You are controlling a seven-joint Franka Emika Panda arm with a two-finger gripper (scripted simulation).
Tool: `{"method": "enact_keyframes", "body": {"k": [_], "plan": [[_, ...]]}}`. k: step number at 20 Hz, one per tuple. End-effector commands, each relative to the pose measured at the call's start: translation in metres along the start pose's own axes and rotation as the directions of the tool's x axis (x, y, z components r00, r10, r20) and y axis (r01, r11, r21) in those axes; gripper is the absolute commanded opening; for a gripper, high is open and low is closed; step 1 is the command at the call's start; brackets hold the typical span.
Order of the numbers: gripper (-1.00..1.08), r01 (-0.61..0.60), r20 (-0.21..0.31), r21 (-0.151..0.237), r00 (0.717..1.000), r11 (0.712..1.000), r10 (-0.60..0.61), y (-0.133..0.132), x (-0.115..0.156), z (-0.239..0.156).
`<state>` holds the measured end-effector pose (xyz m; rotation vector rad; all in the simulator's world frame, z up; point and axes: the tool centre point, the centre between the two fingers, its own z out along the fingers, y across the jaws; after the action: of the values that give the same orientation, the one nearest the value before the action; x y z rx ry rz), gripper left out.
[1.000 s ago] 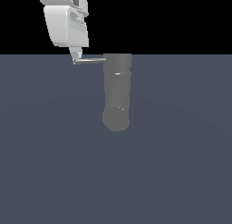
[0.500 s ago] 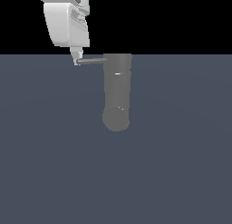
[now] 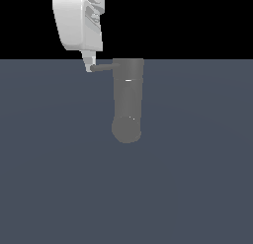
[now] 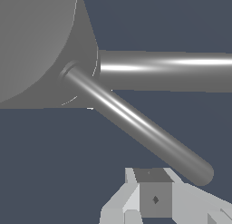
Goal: Turn on the faucet by rotating a designated handle.
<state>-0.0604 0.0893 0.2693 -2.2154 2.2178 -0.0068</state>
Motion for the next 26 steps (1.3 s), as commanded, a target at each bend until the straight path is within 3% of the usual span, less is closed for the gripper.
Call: {"method": "enact_keyframes", "body": {"k": [1,14,16,26], "plan": [[-1.0,-0.021,-0.002,-0.005,1.0,1.0,0.021,0.007,0.018,0.0],[-1.0,-0.023,-0.002,-0.008,1.0,1.0,0.023,0.037,0.05,-0.001],[-1.0,-0.007,-0.004,-0.004,1.0,1.0,0.007,0.034,0.039,0.0],[-1.0,-0.016,-0.003,-0.006,1.0,1.0,0.016,0.033,0.104,-0.001]]}}
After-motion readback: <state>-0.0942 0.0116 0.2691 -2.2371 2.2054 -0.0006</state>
